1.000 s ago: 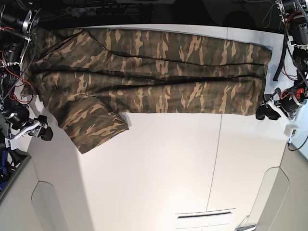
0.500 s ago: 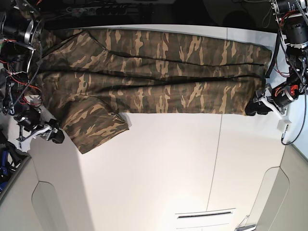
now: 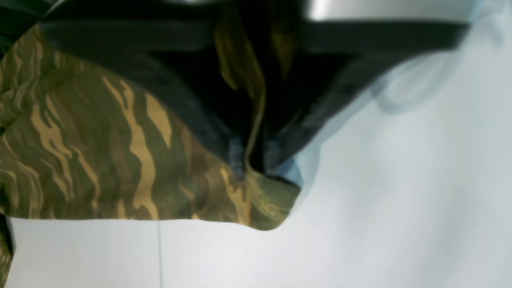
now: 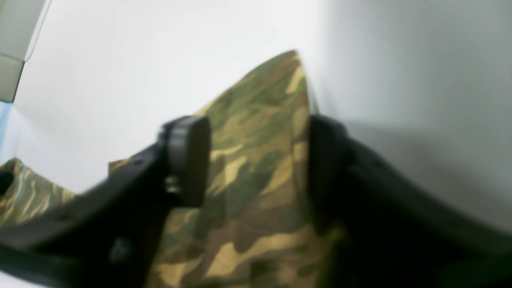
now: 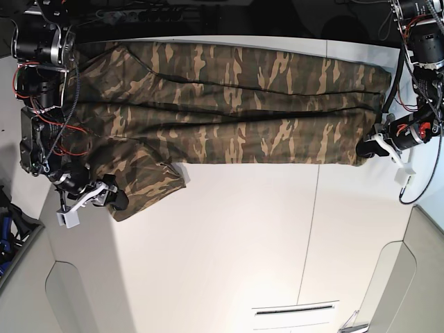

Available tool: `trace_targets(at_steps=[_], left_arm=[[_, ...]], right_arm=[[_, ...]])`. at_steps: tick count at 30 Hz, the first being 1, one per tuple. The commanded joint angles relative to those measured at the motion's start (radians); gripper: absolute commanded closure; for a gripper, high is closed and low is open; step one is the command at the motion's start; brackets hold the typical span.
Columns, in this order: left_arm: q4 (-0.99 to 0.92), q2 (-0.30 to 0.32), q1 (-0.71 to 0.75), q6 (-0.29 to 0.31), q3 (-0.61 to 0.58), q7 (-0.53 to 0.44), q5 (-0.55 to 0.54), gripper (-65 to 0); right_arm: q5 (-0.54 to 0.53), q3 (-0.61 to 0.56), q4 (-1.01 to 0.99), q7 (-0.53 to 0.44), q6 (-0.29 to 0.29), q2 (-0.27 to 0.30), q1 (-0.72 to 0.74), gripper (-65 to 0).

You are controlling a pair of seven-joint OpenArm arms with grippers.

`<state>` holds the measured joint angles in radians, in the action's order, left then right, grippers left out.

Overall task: Fold the T-shirt properly
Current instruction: 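Grasp the hem edge with both grippers and fold it over again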

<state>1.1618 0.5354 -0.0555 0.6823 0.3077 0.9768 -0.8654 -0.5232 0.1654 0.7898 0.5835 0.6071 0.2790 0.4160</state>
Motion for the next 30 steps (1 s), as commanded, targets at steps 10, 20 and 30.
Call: trace_targets(at_steps=[10,20,30], left_arm=[[0.014,0.052,-0.028,0.016,0.005,-0.006,-0.071,0.0],[0.063,0.085,-0.027,0.016,0.005,0.121,-0.183,0.0],[0.156,0.086,-0.021,0.016,0.005,0.247,-0.225,0.0]], right_arm=[[0.027,-0.003,0.007,0.046,-0.008,0.007,0.008,0.0],[-0.036,0.0,0.179,0.245,-0.008,0.016,0.0,0.0],[-0.214,0.052,0.528,0.362,-0.008,0.122,-0.182,0.0]])
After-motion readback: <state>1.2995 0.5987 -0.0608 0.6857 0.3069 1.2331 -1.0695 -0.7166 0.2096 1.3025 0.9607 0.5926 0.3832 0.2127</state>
